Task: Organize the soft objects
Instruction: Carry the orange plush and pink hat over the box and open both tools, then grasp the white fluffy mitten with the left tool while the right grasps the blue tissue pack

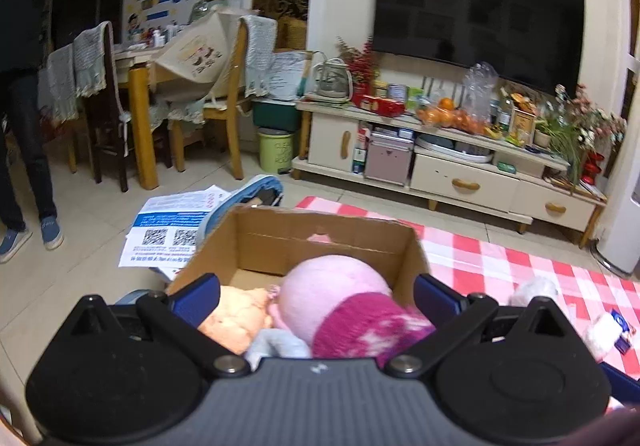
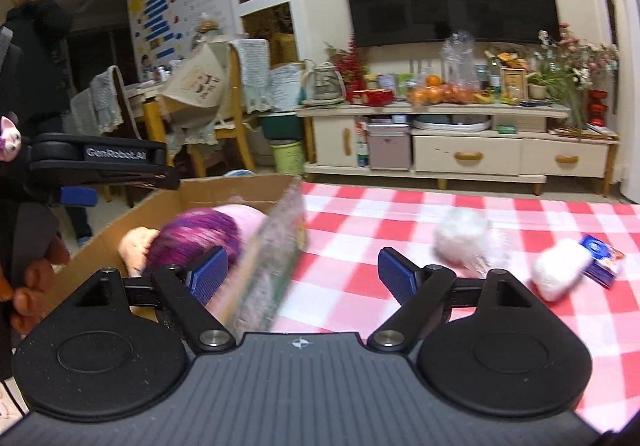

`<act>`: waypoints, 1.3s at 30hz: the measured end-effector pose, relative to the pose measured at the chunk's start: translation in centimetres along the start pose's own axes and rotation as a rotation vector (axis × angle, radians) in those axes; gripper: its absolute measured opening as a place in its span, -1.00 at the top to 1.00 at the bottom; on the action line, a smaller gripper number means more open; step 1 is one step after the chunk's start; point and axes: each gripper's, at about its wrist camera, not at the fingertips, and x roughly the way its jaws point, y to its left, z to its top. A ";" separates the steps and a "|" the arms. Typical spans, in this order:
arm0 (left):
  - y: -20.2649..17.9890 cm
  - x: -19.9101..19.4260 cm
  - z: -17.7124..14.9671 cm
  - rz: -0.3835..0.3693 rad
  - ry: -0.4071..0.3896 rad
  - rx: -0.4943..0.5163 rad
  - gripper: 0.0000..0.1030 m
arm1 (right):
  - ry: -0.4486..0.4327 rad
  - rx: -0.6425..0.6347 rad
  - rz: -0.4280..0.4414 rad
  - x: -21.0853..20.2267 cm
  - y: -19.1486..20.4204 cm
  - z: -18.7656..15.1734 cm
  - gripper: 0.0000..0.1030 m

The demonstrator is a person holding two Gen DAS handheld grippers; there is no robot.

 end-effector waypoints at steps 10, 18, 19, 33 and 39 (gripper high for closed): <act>-4.0 -0.5 -0.9 -0.056 -0.011 0.101 -0.98 | 0.000 0.039 -0.070 -1.0 -1.8 -1.1 -1.00; -7.3 -0.8 -1.7 -0.103 -0.021 0.161 -0.98 | -0.029 0.094 -0.125 -1.6 -3.5 -1.4 -1.00; -7.7 -0.9 -1.8 -0.109 -0.023 0.168 -0.98 | -0.032 0.103 -0.132 -1.7 -3.9 -1.4 -1.00; -13.6 -0.7 -4.1 -0.187 0.006 0.266 -0.98 | -0.059 0.215 -0.303 -1.8 -9.6 -2.4 -1.00; -15.3 -0.3 -4.9 -0.215 0.037 0.273 -0.98 | -0.033 0.182 -0.426 -0.8 -11.5 -3.1 -1.00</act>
